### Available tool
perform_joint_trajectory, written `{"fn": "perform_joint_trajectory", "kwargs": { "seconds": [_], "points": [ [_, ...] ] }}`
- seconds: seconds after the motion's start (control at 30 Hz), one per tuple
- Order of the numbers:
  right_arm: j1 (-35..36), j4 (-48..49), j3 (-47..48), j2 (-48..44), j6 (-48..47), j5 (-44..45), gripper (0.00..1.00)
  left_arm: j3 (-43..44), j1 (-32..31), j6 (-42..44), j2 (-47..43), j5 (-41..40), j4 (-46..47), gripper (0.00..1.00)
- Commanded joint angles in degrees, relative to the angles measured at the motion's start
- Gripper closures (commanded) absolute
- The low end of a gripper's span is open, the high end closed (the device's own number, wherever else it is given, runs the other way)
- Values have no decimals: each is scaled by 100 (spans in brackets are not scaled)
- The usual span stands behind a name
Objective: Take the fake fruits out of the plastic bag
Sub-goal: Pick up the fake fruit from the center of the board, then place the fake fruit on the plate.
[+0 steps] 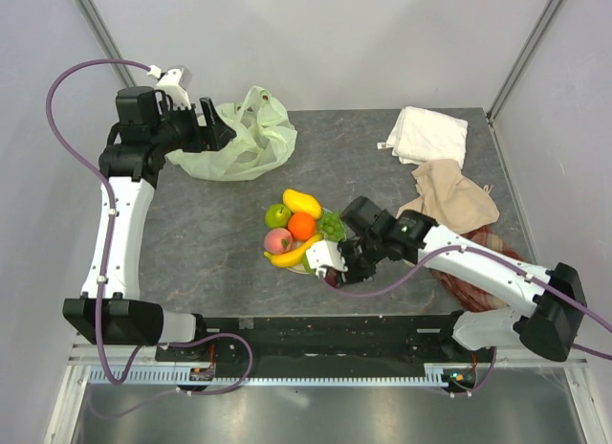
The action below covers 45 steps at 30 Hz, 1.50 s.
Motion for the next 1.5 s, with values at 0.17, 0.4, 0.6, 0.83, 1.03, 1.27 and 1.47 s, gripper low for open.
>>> {"fn": "perform_joint_trajectory", "kwargs": {
  "seconds": [0.17, 0.4, 0.6, 0.83, 1.03, 1.27, 1.47],
  "points": [
    [-1161, -1, 1521, 1064, -51, -128, 58, 388, 34, -71, 200, 234, 198, 16],
    [-1478, 412, 2058, 2050, -69, -49, 57, 388, 42, -10, 262, 190, 198, 16],
    [-1548, 456, 2340, 2429, -157, -189, 56, 362, 43, 61, 323, 129, 189, 16],
    [-1548, 439, 2182, 2543, -341, -207, 50, 344, 51, 78, 341, 102, 181, 16],
    [-1548, 430, 2129, 2578, -420, -233, 48, 388, 51, 105, 367, 102, 163, 16],
    [-1548, 448, 2015, 2605, -500, -216, 43, 405, 43, 122, 376, 67, 163, 16],
    [-1548, 474, 1997, 2605, -491, -189, 29, 388, 43, 122, 376, 67, 163, 16]
  ]
}}
